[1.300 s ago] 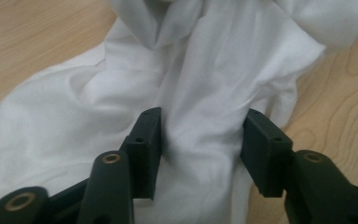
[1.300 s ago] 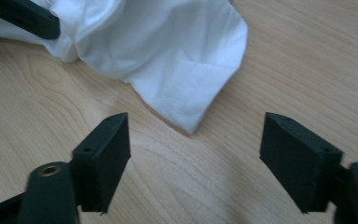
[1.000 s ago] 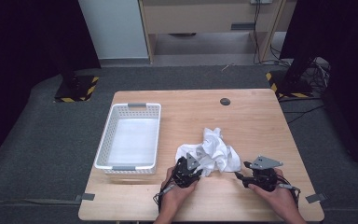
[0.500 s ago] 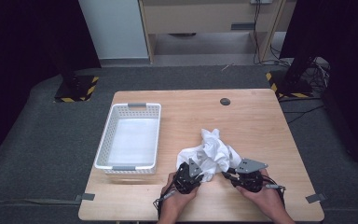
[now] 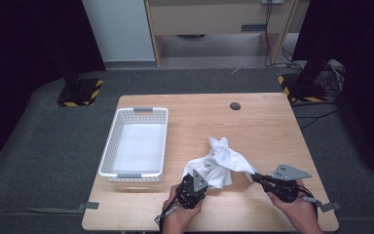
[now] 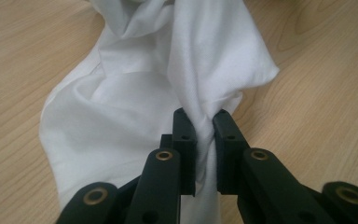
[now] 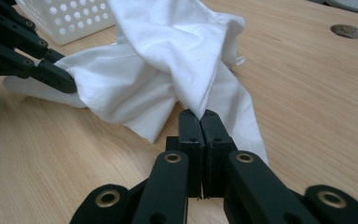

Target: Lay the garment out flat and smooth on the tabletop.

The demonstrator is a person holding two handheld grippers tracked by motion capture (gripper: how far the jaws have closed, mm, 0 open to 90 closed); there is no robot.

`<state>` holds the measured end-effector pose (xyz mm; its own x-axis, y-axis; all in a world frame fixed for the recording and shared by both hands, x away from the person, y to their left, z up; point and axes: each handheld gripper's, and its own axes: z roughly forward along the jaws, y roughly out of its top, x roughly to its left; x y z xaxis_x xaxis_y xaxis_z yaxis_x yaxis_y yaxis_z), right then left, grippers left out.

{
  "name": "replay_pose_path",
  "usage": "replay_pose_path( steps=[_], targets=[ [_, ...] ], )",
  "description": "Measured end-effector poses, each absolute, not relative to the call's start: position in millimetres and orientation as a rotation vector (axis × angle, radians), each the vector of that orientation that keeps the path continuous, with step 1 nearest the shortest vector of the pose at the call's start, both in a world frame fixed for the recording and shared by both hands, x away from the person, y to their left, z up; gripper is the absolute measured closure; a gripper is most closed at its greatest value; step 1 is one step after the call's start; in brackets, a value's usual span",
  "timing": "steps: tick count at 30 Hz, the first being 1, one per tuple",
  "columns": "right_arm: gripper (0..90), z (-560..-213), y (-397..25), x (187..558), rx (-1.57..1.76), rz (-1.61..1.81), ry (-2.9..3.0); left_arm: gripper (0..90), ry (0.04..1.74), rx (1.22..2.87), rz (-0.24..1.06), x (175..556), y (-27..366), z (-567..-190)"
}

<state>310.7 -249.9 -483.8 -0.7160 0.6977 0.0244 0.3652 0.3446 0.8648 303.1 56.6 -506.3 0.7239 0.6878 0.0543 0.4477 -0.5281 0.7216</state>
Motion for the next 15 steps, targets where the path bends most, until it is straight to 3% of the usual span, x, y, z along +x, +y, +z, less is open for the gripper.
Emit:
replay_pose_path(
  steps=[15],
  targets=[
    [88.1,-497,-280,318,1.103,1.29,2.241,82.4,0.832,2.183,0.389,307,54,-506]
  ],
)
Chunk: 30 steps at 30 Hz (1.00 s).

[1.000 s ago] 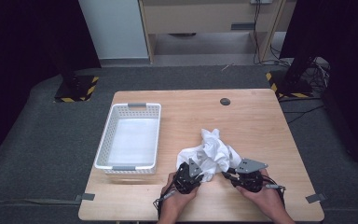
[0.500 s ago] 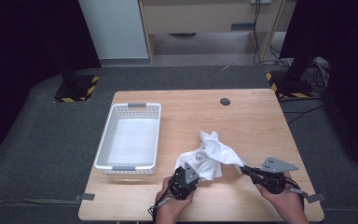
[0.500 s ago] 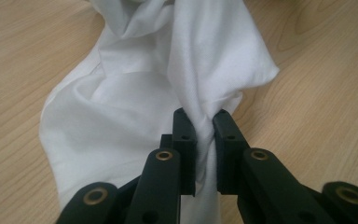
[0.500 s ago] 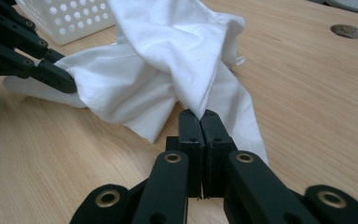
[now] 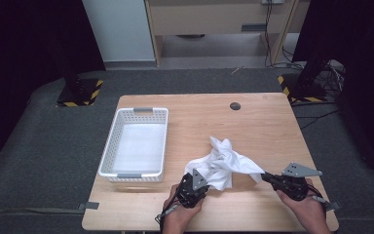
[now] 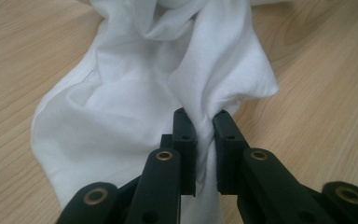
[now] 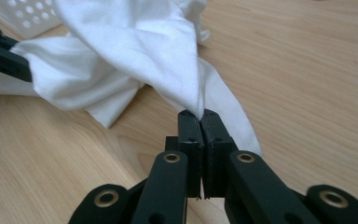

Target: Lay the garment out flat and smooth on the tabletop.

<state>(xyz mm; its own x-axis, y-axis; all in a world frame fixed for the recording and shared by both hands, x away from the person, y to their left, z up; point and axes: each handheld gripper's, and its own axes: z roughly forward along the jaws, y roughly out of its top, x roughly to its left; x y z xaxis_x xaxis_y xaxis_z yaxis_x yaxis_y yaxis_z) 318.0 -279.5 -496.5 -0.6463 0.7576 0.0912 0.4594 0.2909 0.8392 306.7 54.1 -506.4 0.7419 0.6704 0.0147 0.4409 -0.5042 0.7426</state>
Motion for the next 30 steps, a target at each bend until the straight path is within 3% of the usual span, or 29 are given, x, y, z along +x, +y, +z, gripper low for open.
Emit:
replay_pose_path(
  steps=[9,14,19,26,30],
  targets=[
    [63.4,-492,-284,312,1.127,1.27,2.169,84.3,0.789,2.14,0.329,303,51,-493],
    [56.6,-491,-282,309,1.107,1.272,2.157,84.2,0.764,2.093,0.307,301,55,-483],
    [59.2,-494,-281,309,1.095,1.246,2.186,84.0,0.77,2.046,0.295,304,62,-478],
    [76.6,-496,-277,307,1.055,1.229,2.223,84.0,0.825,2.161,0.339,314,63,-501],
    [76.5,-496,-275,306,1.034,1.238,2.23,83.6,0.874,2.191,0.313,321,65,-512]
  ],
)
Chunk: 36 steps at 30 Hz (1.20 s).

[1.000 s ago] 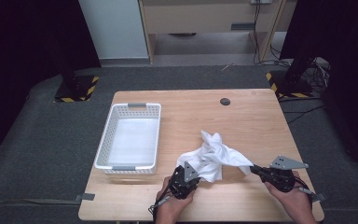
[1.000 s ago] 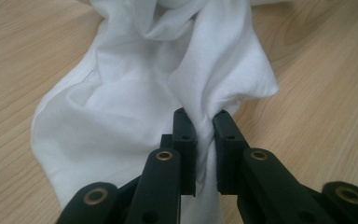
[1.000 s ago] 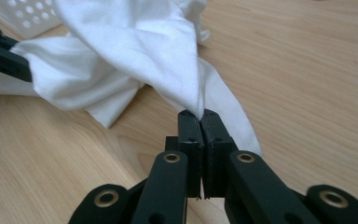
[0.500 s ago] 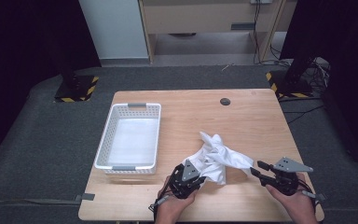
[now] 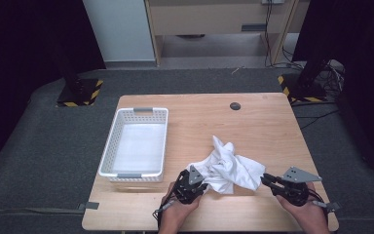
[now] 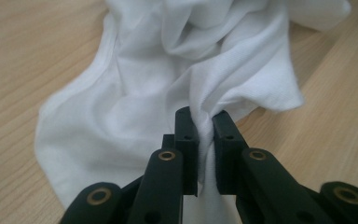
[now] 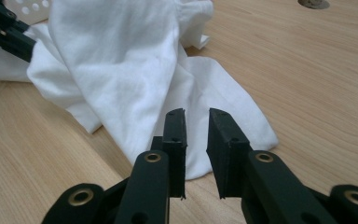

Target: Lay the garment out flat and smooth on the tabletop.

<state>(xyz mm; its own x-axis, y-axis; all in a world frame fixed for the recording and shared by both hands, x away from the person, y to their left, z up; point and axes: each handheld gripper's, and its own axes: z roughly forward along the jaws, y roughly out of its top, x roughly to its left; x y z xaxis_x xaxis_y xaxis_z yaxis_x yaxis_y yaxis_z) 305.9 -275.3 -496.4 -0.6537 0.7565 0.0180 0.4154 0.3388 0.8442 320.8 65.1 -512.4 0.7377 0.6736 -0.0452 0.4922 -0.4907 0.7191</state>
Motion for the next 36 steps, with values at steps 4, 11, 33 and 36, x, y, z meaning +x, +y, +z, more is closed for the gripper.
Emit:
replay_pose_path(
  steps=[4,11,33,36],
  targets=[
    [68.7,-497,-270,307,1.011,1.255,2.239,83.0,0.89,2.191,0.288,324,67,-519],
    [47.1,-499,-243,309,0.914,1.268,2.266,82.8,0.87,2.203,0.256,326,61,-525],
    [86.7,-505,-240,322,0.995,1.183,2.245,82.8,0.819,2.209,0.236,322,50,-523],
    [86.7,-511,-254,328,1.08,1.164,2.235,82.8,0.81,2.213,0.232,321,49,-523]
  ],
)
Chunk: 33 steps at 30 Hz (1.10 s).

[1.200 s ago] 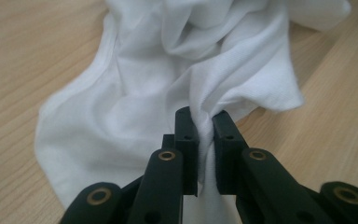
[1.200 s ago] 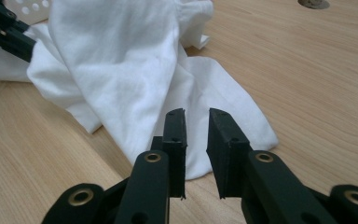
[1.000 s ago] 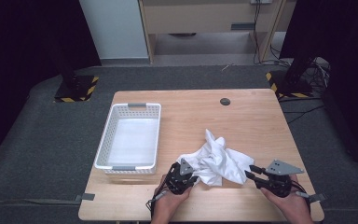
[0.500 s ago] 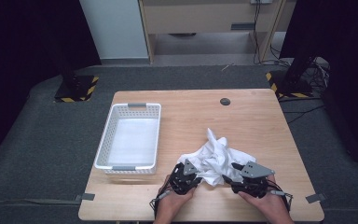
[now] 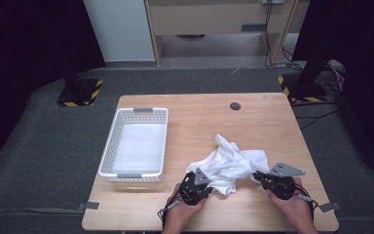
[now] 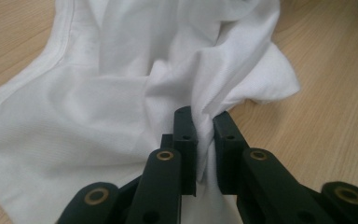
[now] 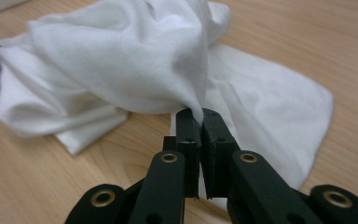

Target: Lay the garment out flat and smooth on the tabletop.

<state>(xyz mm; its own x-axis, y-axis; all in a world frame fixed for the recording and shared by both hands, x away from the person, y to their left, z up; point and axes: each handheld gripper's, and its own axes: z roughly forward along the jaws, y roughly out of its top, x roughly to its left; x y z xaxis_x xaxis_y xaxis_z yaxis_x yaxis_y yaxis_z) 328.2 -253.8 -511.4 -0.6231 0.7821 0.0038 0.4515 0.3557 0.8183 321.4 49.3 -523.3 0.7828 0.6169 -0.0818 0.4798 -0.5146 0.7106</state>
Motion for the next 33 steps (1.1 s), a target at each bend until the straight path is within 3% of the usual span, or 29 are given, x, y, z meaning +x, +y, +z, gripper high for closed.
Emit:
replay_pose_path(
  steps=[3,11,24,33],
  targets=[
    [83.2,-518,-260,333,1.137,1.143,2.238,82.8,0.795,2.213,0.227,321,47,-522],
    [58.2,-508,-267,320,1.121,1.15,2.159,82.7,0.77,2.179,0.228,324,47,-510],
    [60.2,-506,-262,296,1.003,1.169,2.198,80.6,0.736,2.188,0.162,334,25,-516],
    [54.9,-505,-259,291,1.001,1.184,2.2,43.7,0.758,2.163,0.225,331,24,-499]
  ],
)
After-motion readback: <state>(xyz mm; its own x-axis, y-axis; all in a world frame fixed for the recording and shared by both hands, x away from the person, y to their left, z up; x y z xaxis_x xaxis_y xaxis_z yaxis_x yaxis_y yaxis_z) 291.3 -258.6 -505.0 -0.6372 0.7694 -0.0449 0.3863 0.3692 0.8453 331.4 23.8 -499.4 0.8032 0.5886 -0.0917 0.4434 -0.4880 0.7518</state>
